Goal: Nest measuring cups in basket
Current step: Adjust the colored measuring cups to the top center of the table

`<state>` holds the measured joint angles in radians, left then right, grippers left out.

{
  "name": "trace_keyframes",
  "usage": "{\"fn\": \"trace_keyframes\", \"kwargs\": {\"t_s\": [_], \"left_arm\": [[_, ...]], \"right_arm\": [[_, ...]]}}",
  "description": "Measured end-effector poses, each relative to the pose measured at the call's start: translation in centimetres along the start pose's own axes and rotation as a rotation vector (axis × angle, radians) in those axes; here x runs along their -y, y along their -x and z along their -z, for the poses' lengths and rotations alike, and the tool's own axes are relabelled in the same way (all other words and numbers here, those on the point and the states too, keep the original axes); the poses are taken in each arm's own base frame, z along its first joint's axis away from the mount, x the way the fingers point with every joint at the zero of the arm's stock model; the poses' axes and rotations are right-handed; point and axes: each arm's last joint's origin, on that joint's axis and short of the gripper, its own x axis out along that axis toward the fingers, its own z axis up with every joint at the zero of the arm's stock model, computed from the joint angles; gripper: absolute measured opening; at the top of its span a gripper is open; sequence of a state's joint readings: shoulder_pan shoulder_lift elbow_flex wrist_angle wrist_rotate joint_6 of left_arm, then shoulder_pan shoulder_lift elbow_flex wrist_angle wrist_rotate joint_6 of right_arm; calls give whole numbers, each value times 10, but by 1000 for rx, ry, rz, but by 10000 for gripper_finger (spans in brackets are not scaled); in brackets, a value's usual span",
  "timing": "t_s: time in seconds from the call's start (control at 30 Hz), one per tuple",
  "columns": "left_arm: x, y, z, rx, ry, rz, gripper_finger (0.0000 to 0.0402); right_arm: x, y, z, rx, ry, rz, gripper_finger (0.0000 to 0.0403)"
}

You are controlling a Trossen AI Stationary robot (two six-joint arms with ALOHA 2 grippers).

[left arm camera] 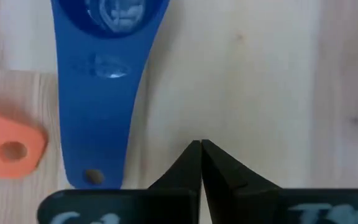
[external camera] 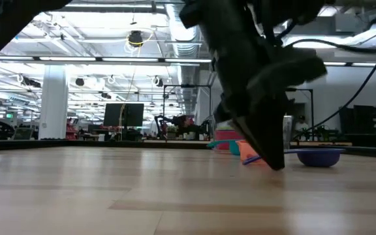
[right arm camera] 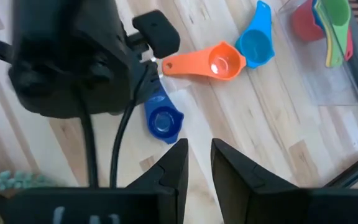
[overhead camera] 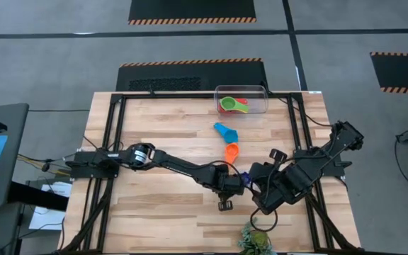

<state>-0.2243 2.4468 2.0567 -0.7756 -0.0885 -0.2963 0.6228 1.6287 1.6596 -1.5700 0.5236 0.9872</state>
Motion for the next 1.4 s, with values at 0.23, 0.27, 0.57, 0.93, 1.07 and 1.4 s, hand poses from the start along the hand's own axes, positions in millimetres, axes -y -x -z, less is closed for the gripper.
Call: {"fn": "trace_keyframes", "kwargs": {"t_s": [0.23,0.27,0.57,0.93,1.07,1.4], "left_arm": [[-27,-6,-12,76,44,-87,0],[-30,-6,-14,83,60,-85,0],[-22,11,-15,39,65,-62,0],[-19,17,-16,37,39,-88,0],[-19,17,-12,-1,6,-76,0],[-30,13,-10,28,9,-283,0]], "right_arm": [[0,0,0,-1,-3,1,92],[0,0,0,0,-4,0,92],[0,0,-1,8,-1,3,92],[1,0,-1,19,1,14,92],[1,0,-1,16,1,13,92],[1,0,-1,15,1,12,92]]}}
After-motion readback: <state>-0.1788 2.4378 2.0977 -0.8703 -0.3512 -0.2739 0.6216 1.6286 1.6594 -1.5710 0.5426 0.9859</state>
